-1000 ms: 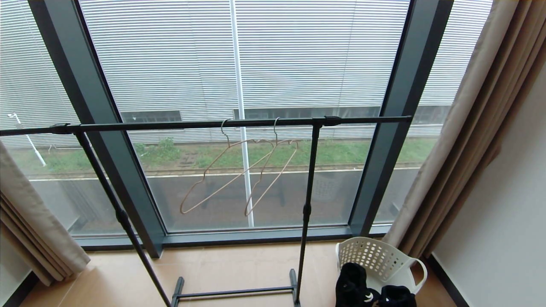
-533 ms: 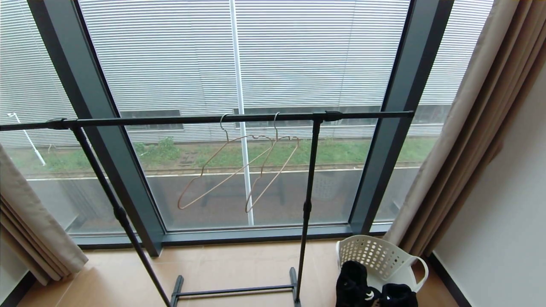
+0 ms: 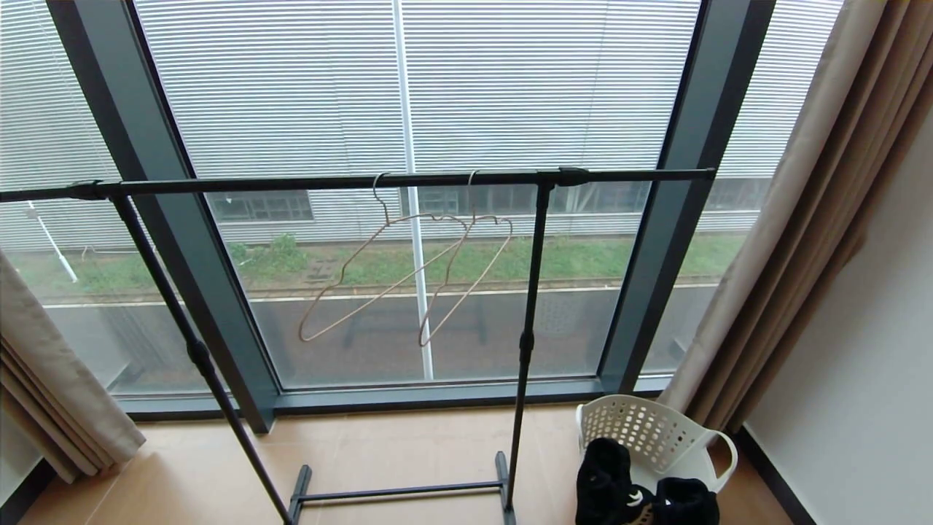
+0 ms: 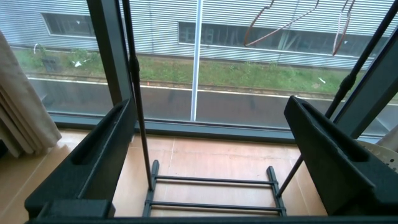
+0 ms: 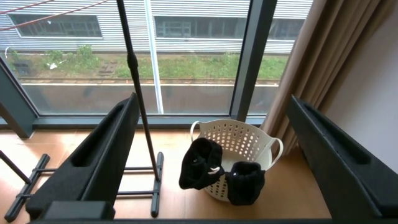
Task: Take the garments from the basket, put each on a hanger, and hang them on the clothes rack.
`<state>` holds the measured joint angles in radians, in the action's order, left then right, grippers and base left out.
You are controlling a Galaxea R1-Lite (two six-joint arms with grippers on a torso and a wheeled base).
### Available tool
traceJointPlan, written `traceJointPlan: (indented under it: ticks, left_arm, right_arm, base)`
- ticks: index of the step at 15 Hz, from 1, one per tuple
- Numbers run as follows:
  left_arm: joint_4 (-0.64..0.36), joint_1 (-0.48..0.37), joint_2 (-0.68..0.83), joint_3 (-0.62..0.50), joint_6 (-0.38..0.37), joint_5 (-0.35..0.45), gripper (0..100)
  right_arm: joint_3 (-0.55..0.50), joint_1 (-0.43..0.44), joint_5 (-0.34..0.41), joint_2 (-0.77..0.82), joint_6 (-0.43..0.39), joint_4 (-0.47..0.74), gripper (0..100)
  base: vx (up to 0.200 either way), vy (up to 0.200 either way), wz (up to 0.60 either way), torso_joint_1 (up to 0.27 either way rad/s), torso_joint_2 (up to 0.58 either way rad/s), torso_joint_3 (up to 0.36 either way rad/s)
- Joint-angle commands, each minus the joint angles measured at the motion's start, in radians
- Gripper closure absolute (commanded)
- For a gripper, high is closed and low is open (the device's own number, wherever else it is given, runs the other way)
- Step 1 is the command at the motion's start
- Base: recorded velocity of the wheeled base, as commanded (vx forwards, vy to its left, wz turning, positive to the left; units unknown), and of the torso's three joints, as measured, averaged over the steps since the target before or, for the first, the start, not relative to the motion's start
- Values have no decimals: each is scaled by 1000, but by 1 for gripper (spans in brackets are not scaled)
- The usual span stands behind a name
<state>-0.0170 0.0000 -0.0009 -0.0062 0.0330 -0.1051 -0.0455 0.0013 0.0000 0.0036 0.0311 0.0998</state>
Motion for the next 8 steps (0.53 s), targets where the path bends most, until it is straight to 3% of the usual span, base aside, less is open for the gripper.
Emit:
traceJointPlan:
  ticks: [1,8]
  left_arm:
    - [0,0,1,0,1,-1,0]
    - [0,0,1,0,2,1,0]
  right_arm:
    - [0,0,0,1,1,0,0]
    - [0,0,-2,1,1,0,0]
  base:
    - [0,0,0,-149,354,188]
    - [0,0,0,-165,377,205]
